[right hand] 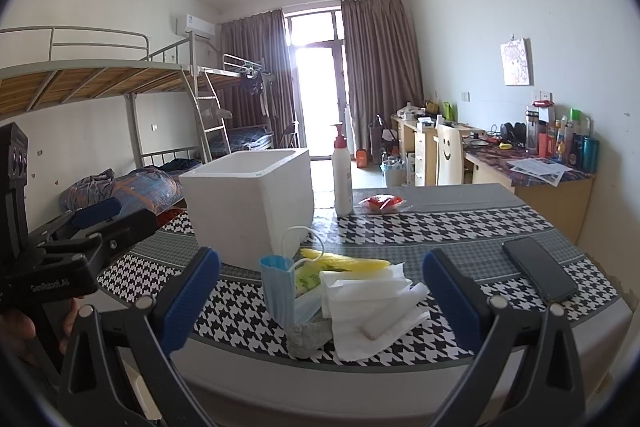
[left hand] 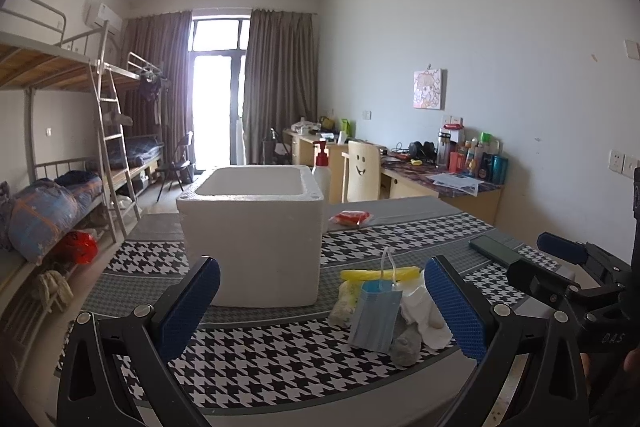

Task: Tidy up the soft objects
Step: 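Move both tools toward the pile of soft items beside the foam box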

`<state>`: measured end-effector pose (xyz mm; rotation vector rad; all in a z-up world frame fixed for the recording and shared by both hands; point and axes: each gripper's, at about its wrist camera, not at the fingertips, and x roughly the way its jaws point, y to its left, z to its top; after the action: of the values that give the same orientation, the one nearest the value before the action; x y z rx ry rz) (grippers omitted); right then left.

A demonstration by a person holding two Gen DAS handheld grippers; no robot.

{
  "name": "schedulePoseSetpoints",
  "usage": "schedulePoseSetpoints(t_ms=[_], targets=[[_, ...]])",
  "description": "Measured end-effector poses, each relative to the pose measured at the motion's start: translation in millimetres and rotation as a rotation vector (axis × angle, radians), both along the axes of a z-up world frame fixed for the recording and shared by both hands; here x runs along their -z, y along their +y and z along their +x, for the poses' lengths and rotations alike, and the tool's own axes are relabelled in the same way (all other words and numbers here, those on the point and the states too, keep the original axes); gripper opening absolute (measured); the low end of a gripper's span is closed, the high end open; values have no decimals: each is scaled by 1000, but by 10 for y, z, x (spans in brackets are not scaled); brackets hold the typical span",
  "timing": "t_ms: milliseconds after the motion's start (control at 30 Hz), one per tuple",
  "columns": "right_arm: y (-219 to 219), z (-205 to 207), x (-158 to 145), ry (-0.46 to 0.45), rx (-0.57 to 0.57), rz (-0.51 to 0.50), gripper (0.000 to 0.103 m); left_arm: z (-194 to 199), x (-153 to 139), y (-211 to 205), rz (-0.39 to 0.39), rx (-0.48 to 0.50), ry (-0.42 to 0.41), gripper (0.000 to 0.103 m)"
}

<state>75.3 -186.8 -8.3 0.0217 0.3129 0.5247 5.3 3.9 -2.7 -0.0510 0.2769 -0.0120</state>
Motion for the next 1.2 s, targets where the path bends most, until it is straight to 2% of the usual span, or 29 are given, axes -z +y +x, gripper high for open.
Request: schedulePoseSetpoints(t_ms=[700,1200], targets=[[-31,7,-7,-3,9,2,102,29,6,-29,14,4,11,102],[-57,161,40,19,23,-1,102,226,87,-66,15,14,49,102]])
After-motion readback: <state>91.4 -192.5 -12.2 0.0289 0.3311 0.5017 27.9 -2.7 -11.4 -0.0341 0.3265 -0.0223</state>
